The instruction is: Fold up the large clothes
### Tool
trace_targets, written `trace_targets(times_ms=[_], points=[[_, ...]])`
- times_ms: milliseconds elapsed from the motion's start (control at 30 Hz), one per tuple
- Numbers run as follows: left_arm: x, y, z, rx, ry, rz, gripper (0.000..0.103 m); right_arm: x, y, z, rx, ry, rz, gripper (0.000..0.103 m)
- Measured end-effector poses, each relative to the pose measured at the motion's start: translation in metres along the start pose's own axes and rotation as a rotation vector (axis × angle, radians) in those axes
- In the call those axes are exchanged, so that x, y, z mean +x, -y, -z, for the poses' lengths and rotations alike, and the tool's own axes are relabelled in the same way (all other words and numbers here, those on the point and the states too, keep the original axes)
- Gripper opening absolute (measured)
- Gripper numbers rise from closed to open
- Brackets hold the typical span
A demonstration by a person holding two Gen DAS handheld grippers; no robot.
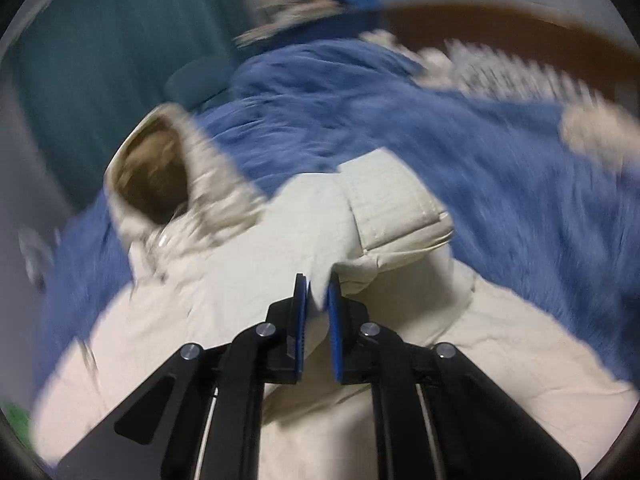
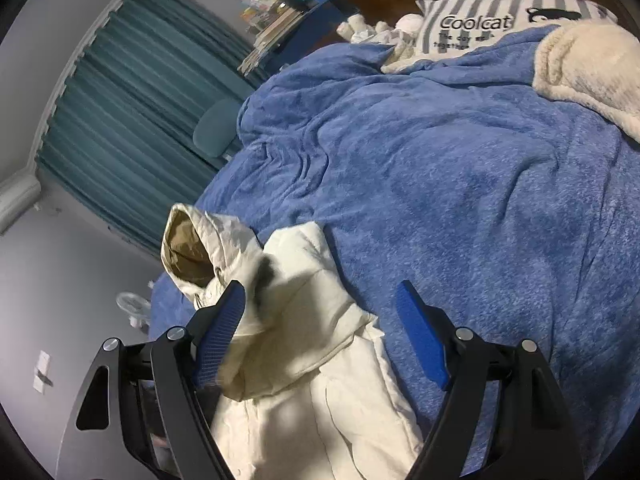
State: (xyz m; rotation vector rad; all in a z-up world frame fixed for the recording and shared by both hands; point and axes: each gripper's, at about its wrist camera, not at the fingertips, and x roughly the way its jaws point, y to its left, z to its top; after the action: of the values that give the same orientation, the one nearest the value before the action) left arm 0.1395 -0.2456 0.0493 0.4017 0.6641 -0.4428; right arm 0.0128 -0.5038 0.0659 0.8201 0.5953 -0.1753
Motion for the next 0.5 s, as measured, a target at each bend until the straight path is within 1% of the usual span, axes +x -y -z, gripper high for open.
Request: trace_targets(times_ms=[33,100,233,300,367,433,500], points=[[-0.008,-0.023,0.005,-0.074,0.009,0.017,0.006,0.003,-0.005,0.004,-0.019,-0.008,0.007,0.075],[-0.02,-0.062,0.02,-0.176,0.015,0.011,0.005,0.009,-0.015,0.011,-0.055,-0.023,0.02,0.075],[-0.032,-0.118,0.05,-0.302,0.016,-0.039,0.005,0.022,-0.036,0.026,-0.126,-0.043,0.044,0.075],[-0.036,-0.139,0.061,-0.35,0.016,-0.052,0.005,0.027,-0.044,0.032,-0.145,-0.045,0.051,0.075],[-0.037,-0.164,0.08,-0.393,0.001,-0.079,0.005,0.034,-0.054,0.039,-0.171,-0.055,0.057,0.075],[-0.033,-0.183,0.101,-0.428,-0.024,-0.104,0.005,0.046,-0.067,0.048,-0.203,-0.074,0.066,0.075],[-0.025,-0.201,0.121,-0.474,-0.06,-0.109,0.005,0.059,-0.077,0.058,-0.234,-0.098,0.071,0.075]])
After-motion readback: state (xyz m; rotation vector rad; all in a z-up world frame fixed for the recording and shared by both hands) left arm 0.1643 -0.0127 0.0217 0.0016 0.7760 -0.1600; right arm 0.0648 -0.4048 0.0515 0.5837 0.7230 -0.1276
